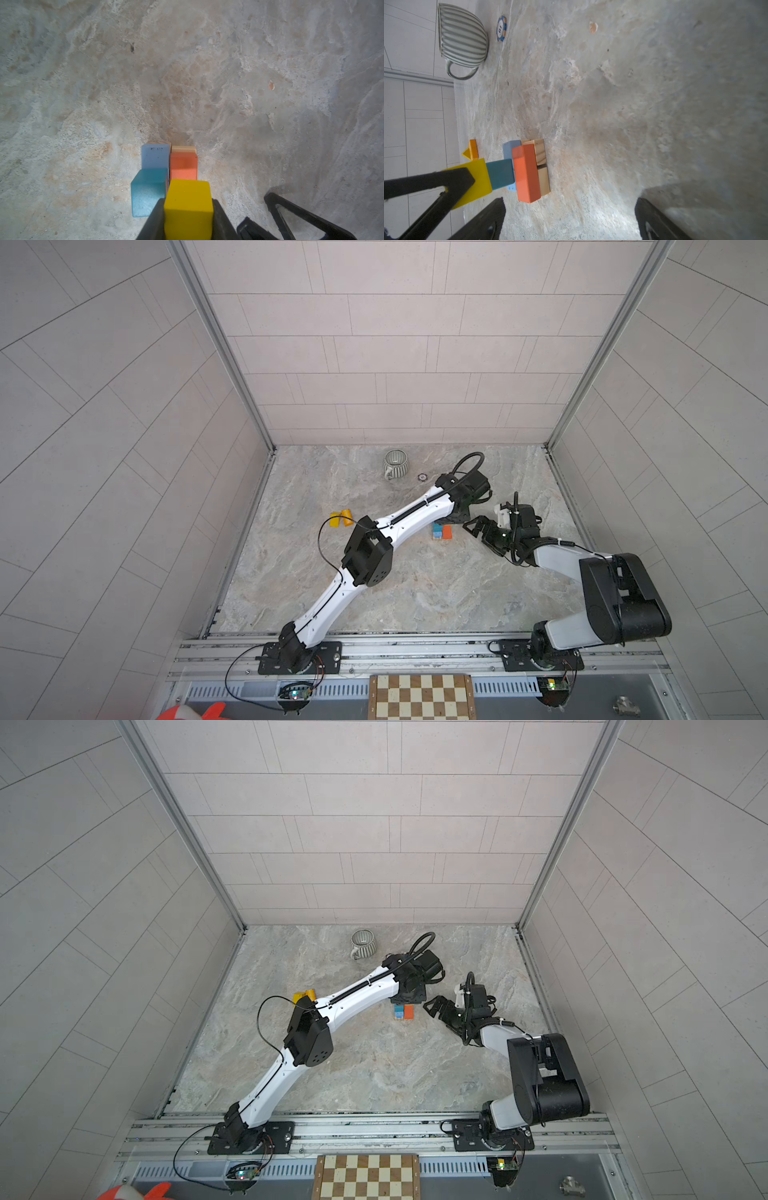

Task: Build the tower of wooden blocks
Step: 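Carry the yellow cube with the left gripper over the block structure, then lower the yellow cube onto the orange-red block and open the left gripper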

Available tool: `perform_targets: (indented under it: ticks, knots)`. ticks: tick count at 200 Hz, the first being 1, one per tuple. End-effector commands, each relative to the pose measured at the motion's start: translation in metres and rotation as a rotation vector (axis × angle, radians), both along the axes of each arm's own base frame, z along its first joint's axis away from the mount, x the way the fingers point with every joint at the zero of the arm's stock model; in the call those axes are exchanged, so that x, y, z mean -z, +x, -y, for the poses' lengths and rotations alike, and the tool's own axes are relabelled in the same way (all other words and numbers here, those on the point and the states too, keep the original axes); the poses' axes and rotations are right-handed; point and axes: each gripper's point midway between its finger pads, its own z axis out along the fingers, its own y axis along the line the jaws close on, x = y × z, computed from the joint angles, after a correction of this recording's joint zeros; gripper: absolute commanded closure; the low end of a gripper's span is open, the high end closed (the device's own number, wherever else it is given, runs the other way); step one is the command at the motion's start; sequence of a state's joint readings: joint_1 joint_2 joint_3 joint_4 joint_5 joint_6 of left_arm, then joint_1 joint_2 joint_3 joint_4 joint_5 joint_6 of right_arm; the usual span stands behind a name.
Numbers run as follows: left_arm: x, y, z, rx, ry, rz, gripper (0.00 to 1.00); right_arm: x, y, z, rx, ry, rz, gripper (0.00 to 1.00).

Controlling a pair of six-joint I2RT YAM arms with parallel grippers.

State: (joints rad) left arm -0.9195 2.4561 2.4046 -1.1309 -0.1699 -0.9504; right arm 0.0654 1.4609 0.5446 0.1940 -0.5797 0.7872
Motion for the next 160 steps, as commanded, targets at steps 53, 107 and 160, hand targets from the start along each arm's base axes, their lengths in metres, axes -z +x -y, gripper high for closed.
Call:
perform_targets:
  ticks: [53,107,160]
  knots:
    - [0.012,-0.005,-0.005,-0.007,0.054,-0.019,0.73,0.014,0.004,0.004,0.039,-0.014,-0.052,0.01]
    - [0.019,-0.006,-0.008,-0.007,0.070,-0.031,0.71,0.019,0.006,0.001,0.034,0.002,-0.059,0.01]
    - [0.019,-0.006,-0.006,-0.004,0.061,-0.032,0.66,0.021,0.005,0.001,0.031,0.003,-0.063,0.01]
